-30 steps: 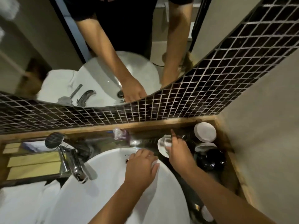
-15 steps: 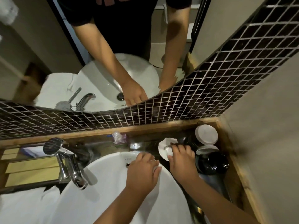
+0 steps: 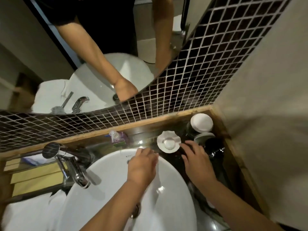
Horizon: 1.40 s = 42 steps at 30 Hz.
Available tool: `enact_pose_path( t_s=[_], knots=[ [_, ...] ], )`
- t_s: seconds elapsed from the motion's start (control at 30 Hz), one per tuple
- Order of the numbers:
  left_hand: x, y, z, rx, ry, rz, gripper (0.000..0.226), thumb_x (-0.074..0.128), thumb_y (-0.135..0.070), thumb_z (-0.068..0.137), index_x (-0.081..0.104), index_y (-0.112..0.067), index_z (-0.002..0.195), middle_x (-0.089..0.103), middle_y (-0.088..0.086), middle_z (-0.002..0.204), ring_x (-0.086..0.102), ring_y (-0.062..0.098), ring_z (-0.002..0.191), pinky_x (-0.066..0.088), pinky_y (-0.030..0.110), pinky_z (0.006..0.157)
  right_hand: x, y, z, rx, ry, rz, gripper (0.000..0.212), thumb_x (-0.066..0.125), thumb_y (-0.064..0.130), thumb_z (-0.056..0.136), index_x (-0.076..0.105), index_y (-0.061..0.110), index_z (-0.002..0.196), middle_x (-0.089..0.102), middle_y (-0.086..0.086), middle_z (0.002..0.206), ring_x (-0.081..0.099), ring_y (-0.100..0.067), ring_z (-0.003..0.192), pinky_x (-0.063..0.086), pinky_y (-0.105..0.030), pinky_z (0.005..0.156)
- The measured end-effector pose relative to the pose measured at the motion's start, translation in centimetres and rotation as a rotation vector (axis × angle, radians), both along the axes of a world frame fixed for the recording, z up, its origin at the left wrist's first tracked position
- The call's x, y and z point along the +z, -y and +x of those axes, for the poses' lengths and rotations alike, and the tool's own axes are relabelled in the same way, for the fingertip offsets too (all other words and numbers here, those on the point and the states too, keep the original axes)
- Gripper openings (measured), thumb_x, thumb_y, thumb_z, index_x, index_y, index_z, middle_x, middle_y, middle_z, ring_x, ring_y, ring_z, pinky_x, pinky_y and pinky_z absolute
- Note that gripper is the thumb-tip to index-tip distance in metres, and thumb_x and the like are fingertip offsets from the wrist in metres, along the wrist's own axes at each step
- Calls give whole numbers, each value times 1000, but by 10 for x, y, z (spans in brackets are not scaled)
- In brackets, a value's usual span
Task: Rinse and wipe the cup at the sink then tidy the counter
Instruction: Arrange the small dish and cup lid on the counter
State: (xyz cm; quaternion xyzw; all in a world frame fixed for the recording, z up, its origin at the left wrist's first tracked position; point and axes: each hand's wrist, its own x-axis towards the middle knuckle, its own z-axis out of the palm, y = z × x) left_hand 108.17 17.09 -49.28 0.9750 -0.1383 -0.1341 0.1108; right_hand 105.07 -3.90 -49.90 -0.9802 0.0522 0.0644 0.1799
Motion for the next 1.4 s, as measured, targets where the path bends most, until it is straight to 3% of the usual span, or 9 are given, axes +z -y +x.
enact_pose_path(
  t_s=[0.13,0.33,0.47,0.63,0.77,0.87,0.97,1.17,1.4],
  knots=[
    [-5,-9,-3,-35,117,-73,17,56,-32,94,71,-32,103,61,-10,102,53,19,94,48,36,73,1,31,-79,-168,-21,4,46,65,41,91,55,27,134,44,-1,143,48,-24,124,48,-40,100],
    [-10,-9,-7,-111,215,-41,18,63,-30,91,73,-25,104,65,0,104,56,26,92,51,41,75,-16,53,-161,-283,-210,-7,61,62,59,83,55,27,134,53,-4,128,50,-26,113,49,-40,93],
    [-7,-7,-9,-116,149,-39,27,62,-27,90,69,-26,116,63,-2,113,54,22,100,51,41,82,-22,48,-169,-335,-258,116,53,71,39,88,55,23,136,48,-5,133,46,-25,120,42,-37,104],
    [-6,-5,-10,-65,48,-89,46,61,-9,82,64,-31,123,57,-9,118,49,19,108,54,40,83,-12,36,-137,-214,-325,37,54,69,32,90,46,29,139,45,4,141,49,-18,122,42,-28,103],
    [-4,-8,-14,-30,49,-127,49,62,-14,84,60,-33,128,57,-10,129,49,15,119,50,38,97,22,14,-65,-93,-204,-24,58,62,31,95,36,32,147,38,7,150,48,-14,127,45,-29,102],
    [-5,-4,-19,-35,12,-145,60,64,-12,87,48,-33,141,47,-8,146,37,17,135,35,36,113,42,-6,-10,-80,-100,89,55,56,37,99,34,30,150,41,8,151,49,-15,131,44,-30,104],
    [-6,-3,-19,-18,3,-147,68,64,-9,89,38,-32,147,36,-8,155,24,17,144,21,34,118,41,-21,30,-42,-44,145,56,56,40,98,38,26,150,50,4,145,54,-17,126,46,-34,102],
    [-7,-6,-16,-11,17,-145,63,62,-16,90,39,-32,146,37,-7,155,23,17,144,22,36,118,9,-31,57,7,-79,71,56,61,41,94,43,26,145,61,3,132,59,-16,118,51,-32,96],
    [1,-8,-7,-81,13,-58,56,59,-22,89,43,-31,143,42,-4,147,31,21,136,24,42,115,-7,-29,53,4,-111,69,61,61,40,95,38,25,150,52,1,144,50,-20,130,46,-37,106]
  ],
)
